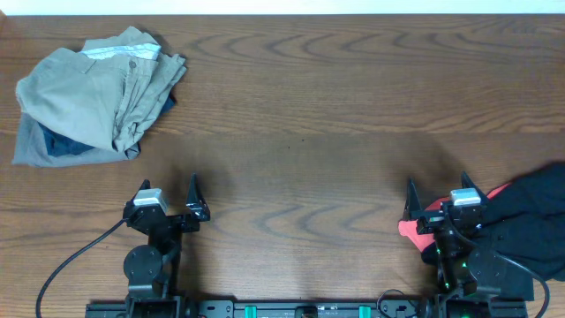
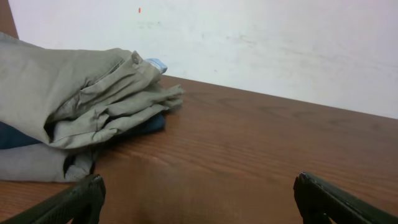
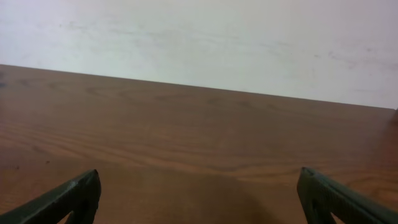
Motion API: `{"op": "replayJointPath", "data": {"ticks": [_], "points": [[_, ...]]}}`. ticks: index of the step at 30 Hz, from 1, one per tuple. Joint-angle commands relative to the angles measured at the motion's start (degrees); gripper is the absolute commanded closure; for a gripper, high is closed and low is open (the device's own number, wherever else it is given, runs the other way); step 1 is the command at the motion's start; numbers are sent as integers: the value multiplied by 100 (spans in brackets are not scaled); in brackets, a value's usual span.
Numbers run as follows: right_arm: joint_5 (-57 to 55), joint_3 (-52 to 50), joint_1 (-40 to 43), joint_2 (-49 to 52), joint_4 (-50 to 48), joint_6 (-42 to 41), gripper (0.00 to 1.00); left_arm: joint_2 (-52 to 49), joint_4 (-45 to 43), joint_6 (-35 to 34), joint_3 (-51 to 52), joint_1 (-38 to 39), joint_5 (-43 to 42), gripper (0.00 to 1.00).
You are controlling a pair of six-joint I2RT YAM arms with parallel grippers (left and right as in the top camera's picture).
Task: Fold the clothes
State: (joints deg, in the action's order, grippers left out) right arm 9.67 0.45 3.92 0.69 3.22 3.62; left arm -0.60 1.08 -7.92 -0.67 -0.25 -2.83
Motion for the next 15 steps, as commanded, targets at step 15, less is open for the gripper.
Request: {"op": "replayJointPath", "data": {"ticks": [15], "points": [[87,-11,-35,293,17,-1001,1,-98,282,-122,-13,22,-190,2]]}}
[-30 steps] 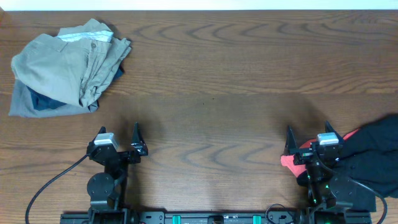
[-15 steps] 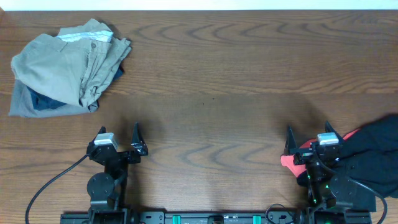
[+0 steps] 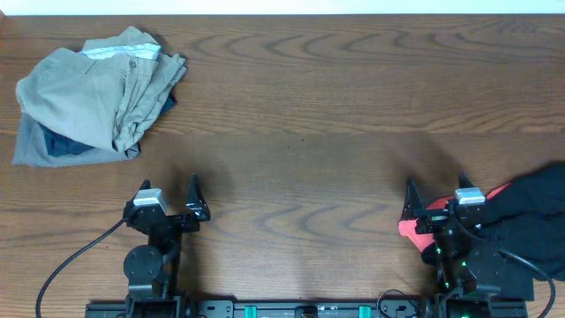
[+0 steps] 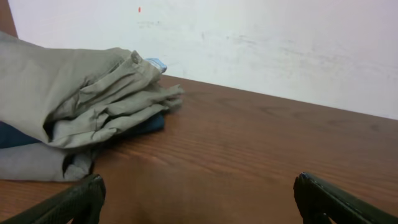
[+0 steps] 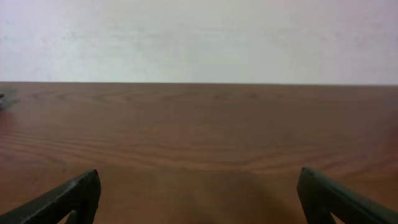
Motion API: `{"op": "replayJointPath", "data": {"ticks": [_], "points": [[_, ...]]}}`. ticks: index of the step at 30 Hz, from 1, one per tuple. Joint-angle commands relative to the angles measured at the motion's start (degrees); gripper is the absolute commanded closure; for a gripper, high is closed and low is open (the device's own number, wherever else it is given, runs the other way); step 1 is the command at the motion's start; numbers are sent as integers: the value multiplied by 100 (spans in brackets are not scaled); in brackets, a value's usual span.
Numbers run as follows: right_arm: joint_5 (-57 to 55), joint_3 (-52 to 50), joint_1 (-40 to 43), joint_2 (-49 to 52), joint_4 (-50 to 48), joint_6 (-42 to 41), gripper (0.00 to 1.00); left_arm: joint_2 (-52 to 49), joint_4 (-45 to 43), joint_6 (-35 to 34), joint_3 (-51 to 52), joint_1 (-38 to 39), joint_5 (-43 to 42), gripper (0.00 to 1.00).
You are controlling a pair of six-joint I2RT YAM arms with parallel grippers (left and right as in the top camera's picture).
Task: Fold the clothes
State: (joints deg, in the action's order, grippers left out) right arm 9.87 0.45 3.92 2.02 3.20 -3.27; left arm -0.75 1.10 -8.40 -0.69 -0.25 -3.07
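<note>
A heap of khaki clothes (image 3: pixel 93 88) with a blue garment (image 3: pixel 62 146) under it lies at the table's far left; the left wrist view shows the same khaki heap (image 4: pixel 81 93) ahead on the left. At the near right lie a black garment (image 3: pixel 530 225) and a red one (image 3: pixel 411 227). My left gripper (image 3: pixel 168 187) is open near the front edge, nothing between its fingers (image 4: pixel 78 200). My right gripper (image 3: pixel 436 187) is open too, beside the red and black clothes, with bare table between its fingers (image 5: pixel 68 199).
The wooden table (image 3: pixel 300 106) stretches between the two piles. A white wall (image 5: pixel 199 37) stands behind its far edge. A cable (image 3: pixel 71 256) runs from the left arm's base towards the front left.
My right gripper has shifted slightly to the right and turned, so the table's far edge now looks level in its wrist view. The left gripper and the clothes are unchanged.
</note>
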Motion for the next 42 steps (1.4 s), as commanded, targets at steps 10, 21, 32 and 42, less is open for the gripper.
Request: {"op": "replayJointPath", "data": {"ticks": [10,21,32,42], "points": [[-186,907,-35,1539,719,-308,1,-1821,435,-90,-1082,22,-334,2],[-240,2900,151,3412,2490,-264,1,-3982,2194,-90,-3425,22,-337,2],[-236,4385,728,4896,3021,0,1,-4179,3073,-90,-4284,22,-398,2],[-2332,4697,2806,6245,2981,-1248,9,-4179,3213,-92,-4284,22,-398,2]]}}
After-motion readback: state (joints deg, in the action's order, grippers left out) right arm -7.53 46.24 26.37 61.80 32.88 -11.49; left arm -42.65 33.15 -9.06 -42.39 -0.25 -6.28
